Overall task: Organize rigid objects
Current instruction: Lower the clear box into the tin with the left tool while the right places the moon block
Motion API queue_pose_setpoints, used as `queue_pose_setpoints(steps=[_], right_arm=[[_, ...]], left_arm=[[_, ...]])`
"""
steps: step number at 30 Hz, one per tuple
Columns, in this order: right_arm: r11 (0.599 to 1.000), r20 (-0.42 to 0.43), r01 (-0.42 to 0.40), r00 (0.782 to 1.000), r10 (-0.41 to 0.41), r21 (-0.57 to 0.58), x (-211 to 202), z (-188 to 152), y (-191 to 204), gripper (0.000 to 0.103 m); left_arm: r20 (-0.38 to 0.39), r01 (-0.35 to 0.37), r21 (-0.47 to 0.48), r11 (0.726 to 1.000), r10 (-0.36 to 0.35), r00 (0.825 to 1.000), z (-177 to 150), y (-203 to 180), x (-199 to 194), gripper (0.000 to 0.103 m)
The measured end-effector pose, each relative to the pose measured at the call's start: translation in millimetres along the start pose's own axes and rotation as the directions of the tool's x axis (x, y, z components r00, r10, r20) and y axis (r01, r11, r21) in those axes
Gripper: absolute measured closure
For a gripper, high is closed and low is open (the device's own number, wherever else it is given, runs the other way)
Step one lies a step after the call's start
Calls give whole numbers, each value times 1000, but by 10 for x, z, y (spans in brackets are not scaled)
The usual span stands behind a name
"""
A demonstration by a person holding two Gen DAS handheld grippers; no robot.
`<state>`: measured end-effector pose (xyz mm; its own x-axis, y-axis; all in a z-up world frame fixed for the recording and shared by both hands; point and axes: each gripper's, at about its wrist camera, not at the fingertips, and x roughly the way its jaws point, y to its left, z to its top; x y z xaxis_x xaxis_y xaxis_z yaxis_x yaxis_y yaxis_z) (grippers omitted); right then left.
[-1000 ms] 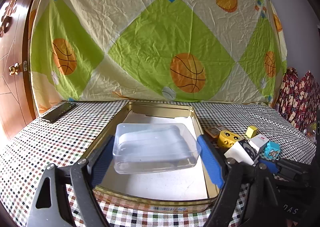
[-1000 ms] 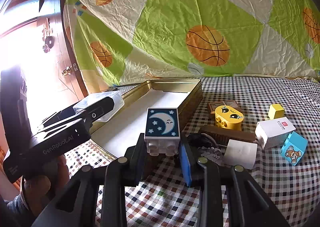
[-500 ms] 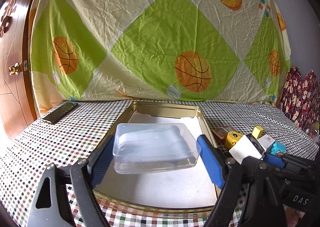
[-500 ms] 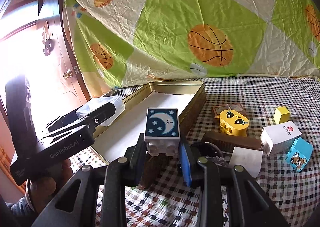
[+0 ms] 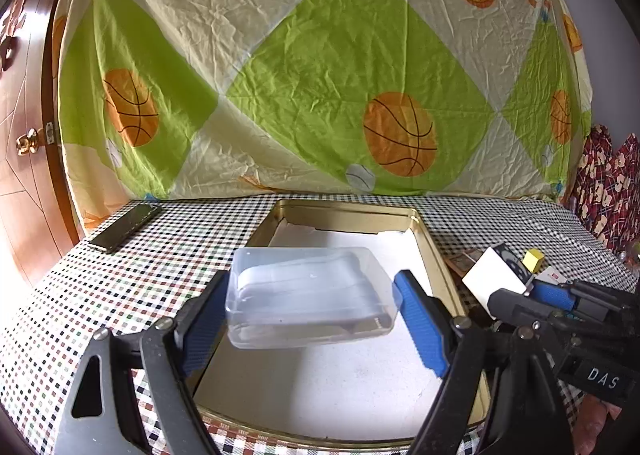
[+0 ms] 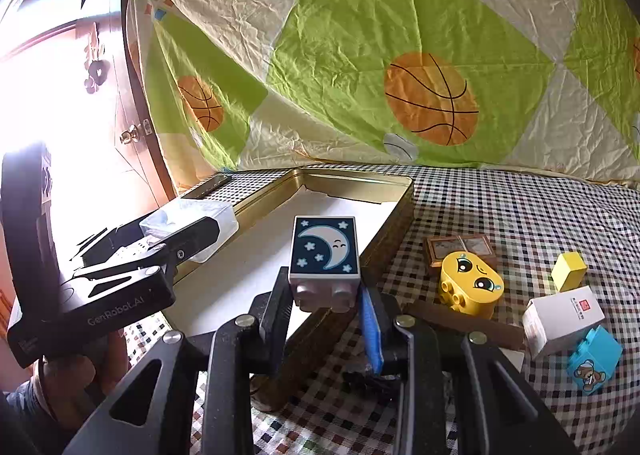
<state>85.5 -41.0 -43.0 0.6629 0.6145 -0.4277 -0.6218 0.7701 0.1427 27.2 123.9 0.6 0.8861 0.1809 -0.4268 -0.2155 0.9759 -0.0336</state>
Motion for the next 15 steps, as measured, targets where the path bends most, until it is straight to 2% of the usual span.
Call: queue_pose_setpoints(steps=[15], right_arm=[[999, -54, -5, 999, 2, -42, 330, 272, -12, 69]], left_arm=[[-121, 3, 25, 1000, 0, 993, 121, 106, 323, 20]])
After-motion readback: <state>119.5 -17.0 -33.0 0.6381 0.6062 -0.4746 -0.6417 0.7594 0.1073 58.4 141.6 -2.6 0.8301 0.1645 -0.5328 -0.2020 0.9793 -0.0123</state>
